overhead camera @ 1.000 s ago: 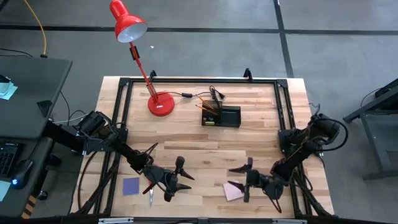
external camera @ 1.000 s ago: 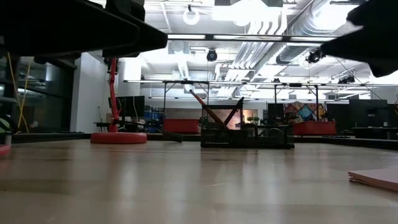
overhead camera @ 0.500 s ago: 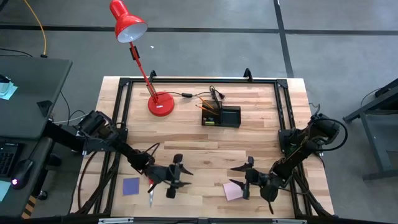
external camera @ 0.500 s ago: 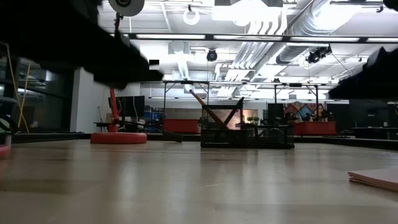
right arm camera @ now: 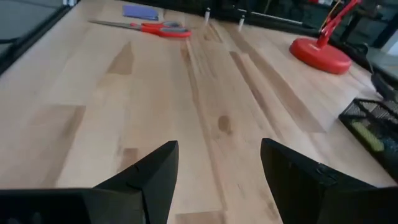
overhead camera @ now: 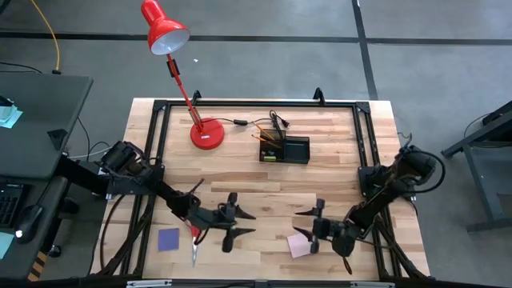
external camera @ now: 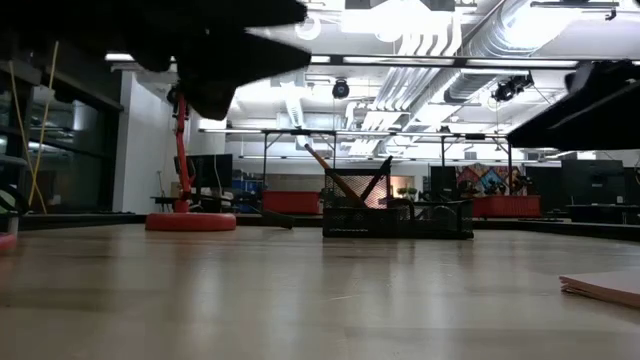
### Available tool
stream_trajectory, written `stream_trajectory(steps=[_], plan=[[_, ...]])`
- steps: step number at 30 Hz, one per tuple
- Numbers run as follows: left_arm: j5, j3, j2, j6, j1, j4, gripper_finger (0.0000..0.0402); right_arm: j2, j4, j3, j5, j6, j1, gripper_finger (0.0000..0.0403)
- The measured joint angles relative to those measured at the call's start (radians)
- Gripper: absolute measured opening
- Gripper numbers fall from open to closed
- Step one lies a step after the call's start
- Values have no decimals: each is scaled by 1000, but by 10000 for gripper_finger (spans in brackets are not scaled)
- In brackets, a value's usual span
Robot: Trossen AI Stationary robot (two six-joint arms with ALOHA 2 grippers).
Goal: Pick and place office supplies into organizer
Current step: Put the red scissors into the desk organizer
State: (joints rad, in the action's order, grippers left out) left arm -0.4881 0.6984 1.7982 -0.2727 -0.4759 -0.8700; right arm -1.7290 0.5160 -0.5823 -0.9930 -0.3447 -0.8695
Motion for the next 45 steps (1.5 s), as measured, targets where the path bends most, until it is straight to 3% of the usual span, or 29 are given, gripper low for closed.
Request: stream_trajectory(steps=[3, 7, 12, 16, 21, 29, 36, 45], plan=[[-11, 59, -7, -125, -19, 225, 172, 0, -4, 0, 54, -19, 14, 220], [-179, 186, -5, -331, -77, 665, 160, 0, -47, 0, 145, -107, 8, 220], [-344, 379, -5, -544, -155, 1157, 141, 0, -94, 0, 158, -158, -30, 220], [-333, 447, -6, -857, -208, 1481, 134, 0, -111, 0, 159, -178, -71, 220], [-237, 447, -6, -1152, -276, 1678, 140, 0, -116, 0, 155, -143, -102, 220], [-158, 448, -6, -1476, -358, 1915, 147, 0, -124, 0, 195, -126, -109, 220], [-13, 448, 56, -1569, -362, 1930, 147, 0, -124, 0, 221, -100, -112, 220], [-16, 448, 134, -1604, -362, 1948, 147, 0, -124, 0, 243, -92, -115, 220]])
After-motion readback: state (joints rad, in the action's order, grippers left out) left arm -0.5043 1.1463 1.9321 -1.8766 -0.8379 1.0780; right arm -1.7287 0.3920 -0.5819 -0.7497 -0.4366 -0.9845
